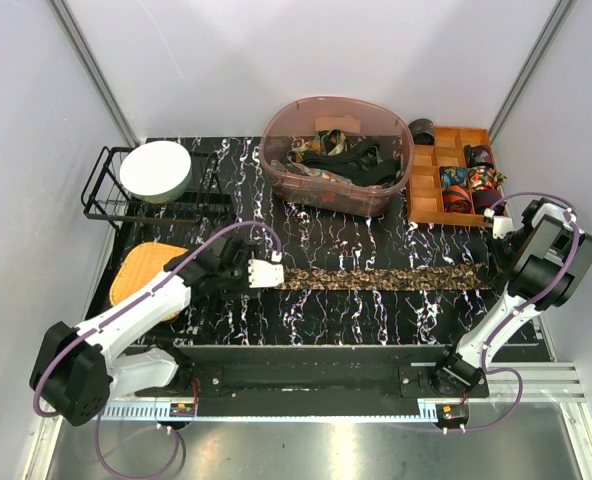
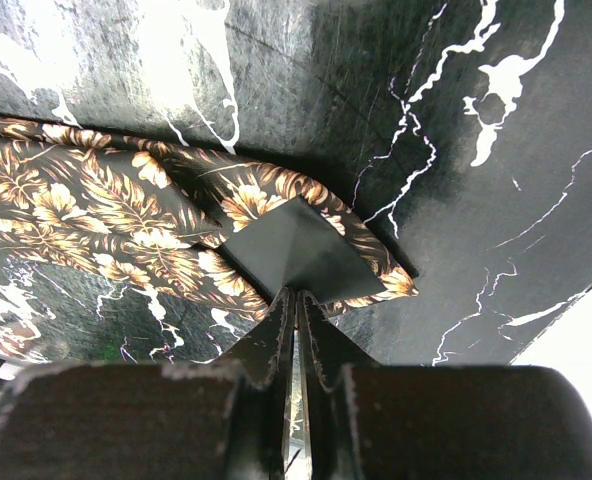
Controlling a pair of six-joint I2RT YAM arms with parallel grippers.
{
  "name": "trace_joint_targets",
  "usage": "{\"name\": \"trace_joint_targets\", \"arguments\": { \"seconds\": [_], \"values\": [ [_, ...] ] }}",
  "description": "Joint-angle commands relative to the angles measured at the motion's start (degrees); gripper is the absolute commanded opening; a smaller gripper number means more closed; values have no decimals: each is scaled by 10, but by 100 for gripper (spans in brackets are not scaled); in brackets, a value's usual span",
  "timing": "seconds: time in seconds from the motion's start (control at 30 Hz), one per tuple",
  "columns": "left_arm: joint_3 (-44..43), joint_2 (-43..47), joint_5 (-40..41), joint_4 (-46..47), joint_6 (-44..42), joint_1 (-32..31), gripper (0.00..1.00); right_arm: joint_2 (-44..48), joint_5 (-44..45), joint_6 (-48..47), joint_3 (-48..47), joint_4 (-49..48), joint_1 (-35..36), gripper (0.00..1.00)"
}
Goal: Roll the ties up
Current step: Flatten out the tie at the center of the board.
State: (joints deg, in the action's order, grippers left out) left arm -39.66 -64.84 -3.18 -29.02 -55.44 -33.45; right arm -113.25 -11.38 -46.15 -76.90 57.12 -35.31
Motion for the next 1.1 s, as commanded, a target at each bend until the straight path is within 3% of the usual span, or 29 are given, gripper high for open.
{"name": "trace_joint_targets", "arguments": {
  "seconds": [0.0,0.1,0.23,0.47,0.5,0.7,1.07],
  "values": [
    [-61,-28,-83,-22,11,-5,77,-19,40,-28,3,-64,-9,9],
    [-153,-143,-68,-52,61,-8,84,-19,36,-27,1,-61,-9,9],
    [-212,-234,-77,-92,67,-8,79,-21,36,-23,-4,-55,-9,9],
    [-213,-293,-36,-81,47,-8,47,-24,41,-26,-4,-54,-10,9],
    [-212,-293,-37,-80,42,-7,38,-25,41,-27,-5,-54,-10,9],
    [-212,-260,-46,-88,36,-14,2,-25,38,-28,-9,-54,-12,9],
    [-146,-177,4,-59,90,-67,0,-21,32,-25,-8,-53,-13,8]
  ]
}}
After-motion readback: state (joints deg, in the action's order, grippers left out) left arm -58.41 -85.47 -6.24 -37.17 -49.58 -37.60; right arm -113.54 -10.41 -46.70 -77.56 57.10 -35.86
